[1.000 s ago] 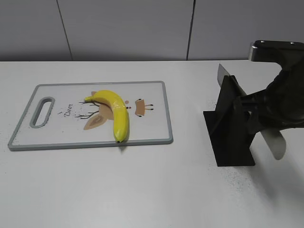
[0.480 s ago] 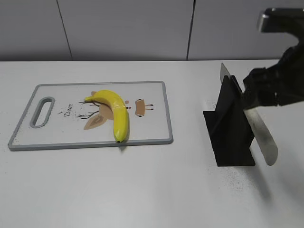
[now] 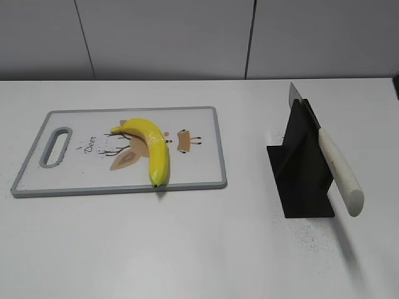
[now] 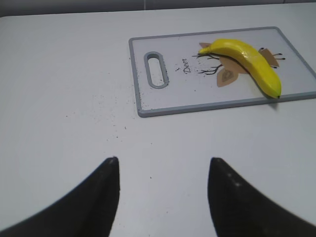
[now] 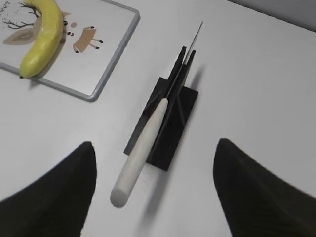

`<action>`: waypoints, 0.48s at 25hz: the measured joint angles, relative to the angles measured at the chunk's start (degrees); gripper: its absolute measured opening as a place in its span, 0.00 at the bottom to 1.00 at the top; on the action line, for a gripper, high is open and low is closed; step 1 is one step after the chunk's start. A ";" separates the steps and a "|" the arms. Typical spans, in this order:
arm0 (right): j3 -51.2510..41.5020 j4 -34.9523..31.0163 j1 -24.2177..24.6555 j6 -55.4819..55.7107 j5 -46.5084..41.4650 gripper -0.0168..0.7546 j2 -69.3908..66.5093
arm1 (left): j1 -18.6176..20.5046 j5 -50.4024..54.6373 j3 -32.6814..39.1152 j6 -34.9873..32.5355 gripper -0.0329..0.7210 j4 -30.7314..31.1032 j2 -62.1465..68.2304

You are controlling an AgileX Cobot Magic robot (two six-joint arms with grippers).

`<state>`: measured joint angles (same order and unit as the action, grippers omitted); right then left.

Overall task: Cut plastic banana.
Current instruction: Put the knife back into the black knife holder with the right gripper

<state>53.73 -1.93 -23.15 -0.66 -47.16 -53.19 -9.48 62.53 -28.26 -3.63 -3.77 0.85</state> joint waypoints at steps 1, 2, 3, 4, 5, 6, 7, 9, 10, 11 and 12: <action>-1.14 0.00 0.00 -0.29 -0.42 0.78 2.48 | 0.00 0.00 0.00 0.12 0.78 0.00 -0.26; -2.73 0.00 0.00 -0.44 -0.84 0.78 5.04 | 0.00 0.00 0.00 0.28 0.78 0.05 -0.67; -4.54 0.00 0.00 -0.52 -1.09 0.78 7.26 | 0.00 -0.06 0.00 0.34 0.78 0.05 -0.90; -6.50 0.00 0.00 -0.56 -1.31 0.78 9.95 | 0.00 0.05 0.00 0.40 0.78 0.05 -1.02; -8.17 0.00 0.00 -0.59 -1.35 0.78 12.72 | 0.00 -0.02 0.00 0.46 0.78 0.05 -1.15; -10.21 0.00 0.00 -0.64 -1.58 0.78 15.19 | 0.00 0.05 0.00 0.52 0.78 0.05 -1.15; -12.11 0.00 0.00 -0.63 -1.85 0.78 18.09 | 0.00 0.05 0.00 0.51 0.78 0.05 -1.15; -15.37 0.00 0.00 -0.65 -2.82 0.78 23.57 | 0.00 -0.01 0.00 0.51 0.78 0.05 -1.15; -16.81 0.00 0.00 -0.65 -3.60 0.78 25.77 | 0.00 -0.01 0.00 0.51 0.78 0.05 -1.15; -18.01 0.00 0.00 -0.70 -4.50 0.78 28.25 | 0.00 -0.01 0.00 0.51 0.78 0.05 -1.15; -18.88 0.00 0.00 -0.70 -5.76 0.78 30.61 | 0.00 -0.01 0.00 0.51 0.78 0.05 -1.15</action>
<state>34.85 -1.93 -23.15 -1.36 -52.92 -22.58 -9.48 62.52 -28.26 -3.12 -3.72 -0.30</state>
